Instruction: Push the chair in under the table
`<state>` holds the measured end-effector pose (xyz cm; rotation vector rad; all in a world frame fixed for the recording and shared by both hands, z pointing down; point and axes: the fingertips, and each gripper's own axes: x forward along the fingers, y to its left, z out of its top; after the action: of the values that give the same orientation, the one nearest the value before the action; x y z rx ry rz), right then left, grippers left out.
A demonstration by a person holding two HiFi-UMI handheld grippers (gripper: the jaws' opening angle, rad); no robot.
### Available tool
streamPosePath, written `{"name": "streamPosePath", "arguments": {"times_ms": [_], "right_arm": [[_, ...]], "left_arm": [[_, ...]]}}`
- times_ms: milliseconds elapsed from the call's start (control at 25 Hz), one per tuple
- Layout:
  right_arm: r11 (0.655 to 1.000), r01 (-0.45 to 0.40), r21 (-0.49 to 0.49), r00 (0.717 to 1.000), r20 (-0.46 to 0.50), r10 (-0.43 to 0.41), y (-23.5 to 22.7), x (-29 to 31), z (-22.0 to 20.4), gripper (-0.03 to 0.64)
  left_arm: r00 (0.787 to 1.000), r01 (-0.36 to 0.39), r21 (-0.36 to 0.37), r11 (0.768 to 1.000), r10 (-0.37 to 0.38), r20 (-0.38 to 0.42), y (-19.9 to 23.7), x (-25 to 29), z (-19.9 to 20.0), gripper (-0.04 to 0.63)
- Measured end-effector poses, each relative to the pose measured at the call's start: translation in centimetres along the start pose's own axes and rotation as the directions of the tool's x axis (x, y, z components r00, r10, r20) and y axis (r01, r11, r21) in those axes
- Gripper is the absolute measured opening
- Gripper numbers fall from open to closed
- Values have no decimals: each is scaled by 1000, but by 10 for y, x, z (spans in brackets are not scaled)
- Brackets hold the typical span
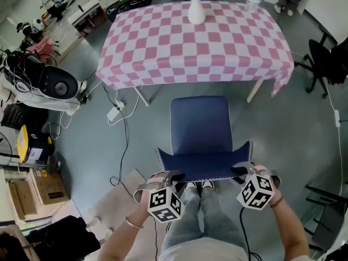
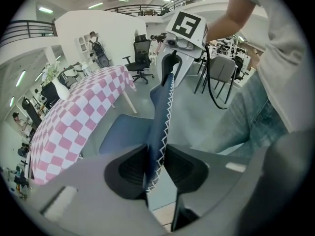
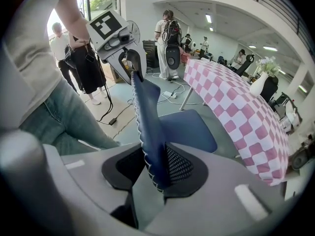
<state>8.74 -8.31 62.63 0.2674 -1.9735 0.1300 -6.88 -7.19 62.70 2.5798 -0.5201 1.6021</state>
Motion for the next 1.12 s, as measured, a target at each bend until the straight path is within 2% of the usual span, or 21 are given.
{"name": "streamPosePath", "arguments": {"times_ms": [200, 600, 880, 1120], "right_arm": [[999, 52, -1, 999, 9, -52, -10, 12, 11, 117], [998, 55, 7, 998, 10, -55, -63, 20, 20, 118], [995, 100, 9, 995, 14, -100, -105, 26, 25, 121], [991, 132, 13, 991, 29, -132, -144, 38, 47, 120]], "left_arm": [[997, -61, -21, 998, 60, -44, 20, 7, -11, 98], [997, -70, -37, 997, 69, -28, 69, 22, 1, 103], [993, -117, -49, 992, 116, -20, 105, 36, 12, 103], [985, -168, -71, 983, 166, -39, 156, 44, 9, 109]]}}
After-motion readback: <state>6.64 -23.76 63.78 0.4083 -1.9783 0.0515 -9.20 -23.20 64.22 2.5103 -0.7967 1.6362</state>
